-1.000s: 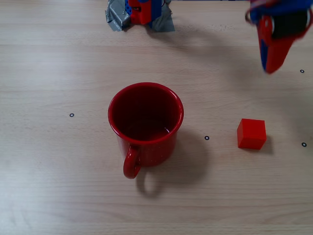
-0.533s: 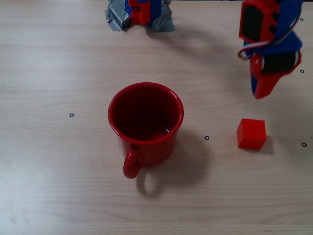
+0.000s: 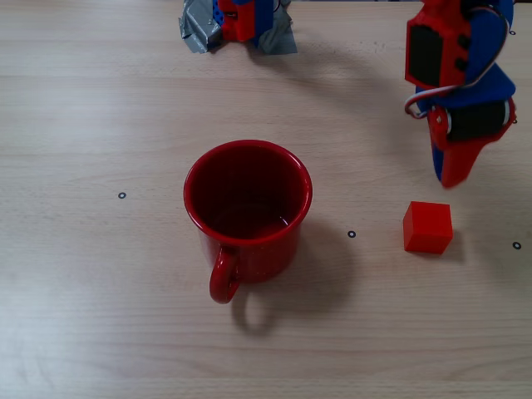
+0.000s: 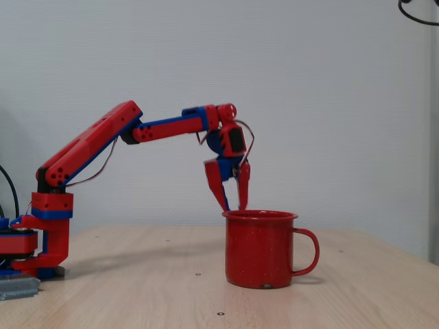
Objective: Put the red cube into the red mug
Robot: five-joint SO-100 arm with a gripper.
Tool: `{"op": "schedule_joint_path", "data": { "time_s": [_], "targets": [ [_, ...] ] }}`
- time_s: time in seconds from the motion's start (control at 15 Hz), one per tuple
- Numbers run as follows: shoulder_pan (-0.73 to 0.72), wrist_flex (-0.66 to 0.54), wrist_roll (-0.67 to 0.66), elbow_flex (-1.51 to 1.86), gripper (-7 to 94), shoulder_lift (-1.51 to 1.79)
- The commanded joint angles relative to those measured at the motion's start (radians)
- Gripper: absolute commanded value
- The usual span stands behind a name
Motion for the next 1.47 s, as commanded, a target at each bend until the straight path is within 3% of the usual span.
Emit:
{"op": "schedule_joint_path", "data": {
  "time_s": [0.0,0.13,0.6,1.07,1.4],
  "targets": [
    [0.008,-0.008,-0.011,0.000,33,0.066],
    [0.008,-0.008,0.006,0.020,46,0.066],
    [0.006,-0.060,0.051,0.098,46,0.061],
    [0.009,-0.232,0.044,0.227,42,0.054],
    [0.002,-0.249,0.051,0.232,40,0.041]
  ]
}}
